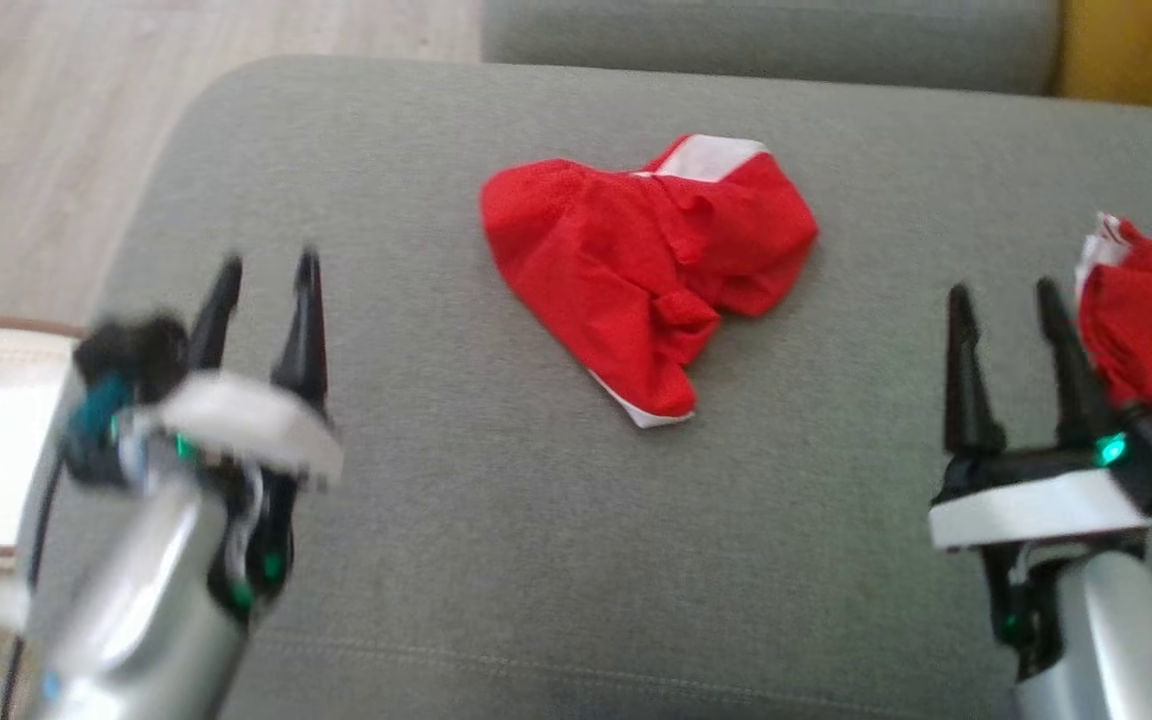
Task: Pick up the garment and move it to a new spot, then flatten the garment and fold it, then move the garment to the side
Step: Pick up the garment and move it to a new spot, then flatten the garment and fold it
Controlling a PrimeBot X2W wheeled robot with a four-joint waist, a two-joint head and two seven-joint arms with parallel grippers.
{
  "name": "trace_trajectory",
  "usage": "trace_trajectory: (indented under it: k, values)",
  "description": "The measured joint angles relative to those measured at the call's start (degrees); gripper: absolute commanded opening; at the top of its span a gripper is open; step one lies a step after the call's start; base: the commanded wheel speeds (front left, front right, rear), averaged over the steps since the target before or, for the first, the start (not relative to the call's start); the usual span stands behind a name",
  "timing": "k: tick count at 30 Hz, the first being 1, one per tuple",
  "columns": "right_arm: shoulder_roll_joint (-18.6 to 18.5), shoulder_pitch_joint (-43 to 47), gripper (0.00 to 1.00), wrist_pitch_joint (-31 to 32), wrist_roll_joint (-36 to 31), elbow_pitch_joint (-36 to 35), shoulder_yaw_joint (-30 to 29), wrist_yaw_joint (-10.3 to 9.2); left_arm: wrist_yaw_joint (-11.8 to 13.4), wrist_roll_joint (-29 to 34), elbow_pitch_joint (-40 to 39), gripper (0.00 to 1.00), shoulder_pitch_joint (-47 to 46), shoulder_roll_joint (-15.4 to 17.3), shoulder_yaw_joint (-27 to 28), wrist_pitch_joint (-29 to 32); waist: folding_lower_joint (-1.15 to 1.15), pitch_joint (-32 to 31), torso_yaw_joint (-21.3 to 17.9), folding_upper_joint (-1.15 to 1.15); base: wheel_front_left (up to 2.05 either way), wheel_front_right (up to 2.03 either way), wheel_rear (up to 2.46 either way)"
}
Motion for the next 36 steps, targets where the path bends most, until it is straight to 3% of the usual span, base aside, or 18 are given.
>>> trace_trajectory:
  k: [6, 17, 31, 32, 33, 36]
  values:
    - [0.0, 1.8, 1.0, 2.0, 1.2, 2.1, 5.6, 0.0, 0.5, 2.3, -6.4, 1.0, 9.8, -1.8, 3.6, 0.0, 0.0, -0.1, 3.1, 0.0, 0.0, 0.0, 0.0]
    - [-0.1, 0.4, 1.0, 10.6, 3.5, 13.6, 13.6, 0.0, -1.8, 5.2, -7.3, 1.0, 10.0, -5.1, 4.7, 0.0, 0.0, 2.4, 7.7, 0.0, 0.0, 0.0, 0.0]
    - [-0.4, -12.0, 1.0, 12.2, 6.2, 29.6, 16.7, 0.0, -4.6, 7.1, -4.7, 1.0, 9.9, -7.8, 7.5, 0.0, 0.0, 6.0, 12.2, 0.0, 0.0, 0.0, 0.0]
    - [-0.4, -12.6, 0.74, 12.2, 6.4, 30.4, 17.0, 0.0, -4.7, 7.1, -4.5, 1.0, 9.9, -7.8, 7.6, 0.0, 0.0, 6.1, 12.3, 0.0, 0.0, 0.0, 0.0]
    - [-0.4, -13.1, 0.0, 12.2, 6.7, 31.0, 17.3, 0.0, -4.7, 7.3, -4.3, 1.0, 9.9, -7.9, 7.8, 0.0, 0.0, 6.2, 12.4, 0.0, 0.0, 0.0, 0.0]
    - [-0.4, -14.1, 0.0, 12.1, 7.4, 32.6, 17.4, 0.0, -5.2, 7.6, -4.1, 1.0, 9.9, -8.2, 8.9, 0.0, 0.0, 6.2, 12.1, 0.0, 0.0, 0.0, 0.0]
